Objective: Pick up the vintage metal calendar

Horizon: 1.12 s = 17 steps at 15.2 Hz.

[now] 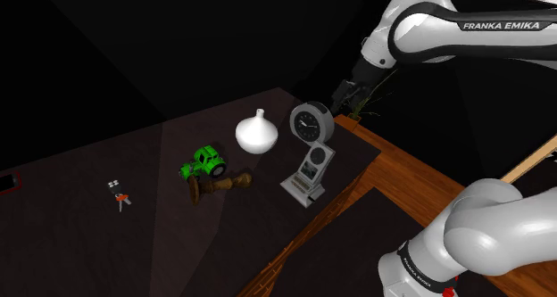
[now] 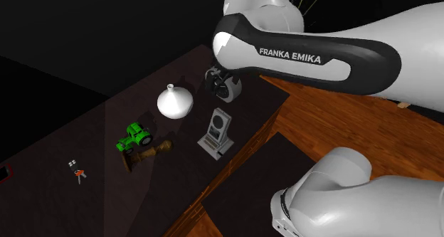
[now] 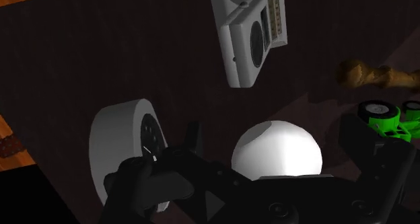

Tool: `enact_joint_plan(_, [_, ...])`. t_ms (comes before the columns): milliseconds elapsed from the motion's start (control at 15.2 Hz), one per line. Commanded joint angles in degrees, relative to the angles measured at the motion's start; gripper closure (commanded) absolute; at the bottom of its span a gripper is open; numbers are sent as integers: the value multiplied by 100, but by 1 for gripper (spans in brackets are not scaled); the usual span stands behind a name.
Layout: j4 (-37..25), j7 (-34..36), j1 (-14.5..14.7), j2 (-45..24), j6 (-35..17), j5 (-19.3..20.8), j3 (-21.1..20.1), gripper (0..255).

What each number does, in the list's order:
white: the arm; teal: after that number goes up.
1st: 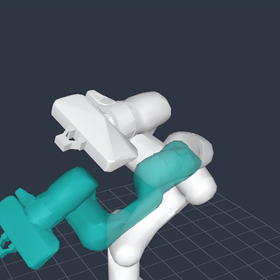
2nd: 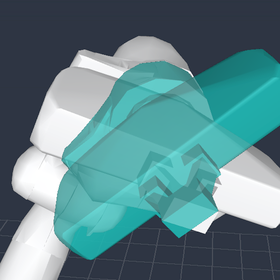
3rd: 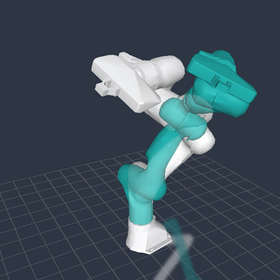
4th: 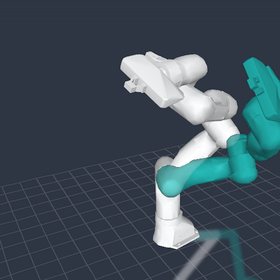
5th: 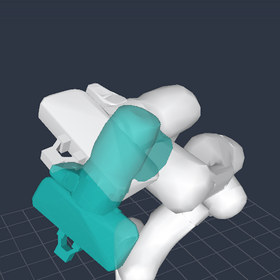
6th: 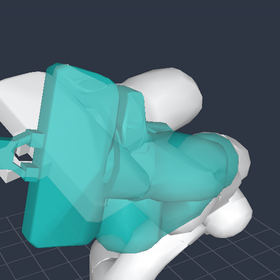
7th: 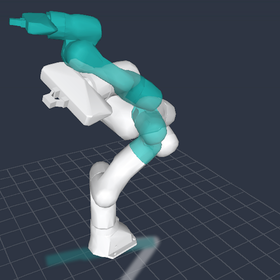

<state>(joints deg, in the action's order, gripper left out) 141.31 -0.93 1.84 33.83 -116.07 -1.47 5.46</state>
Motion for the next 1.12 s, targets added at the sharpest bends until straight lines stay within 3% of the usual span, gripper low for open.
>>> enact_joint_plan(0, [167,-170,58,-252,-317,-90,99,0])
enact_joint_plan(528, [302,-1018,380,-1747,-1457,-689,476,0])
enact_joint_plan(1056, [554,-1271,455,-2220,-2140,-918,532,0])
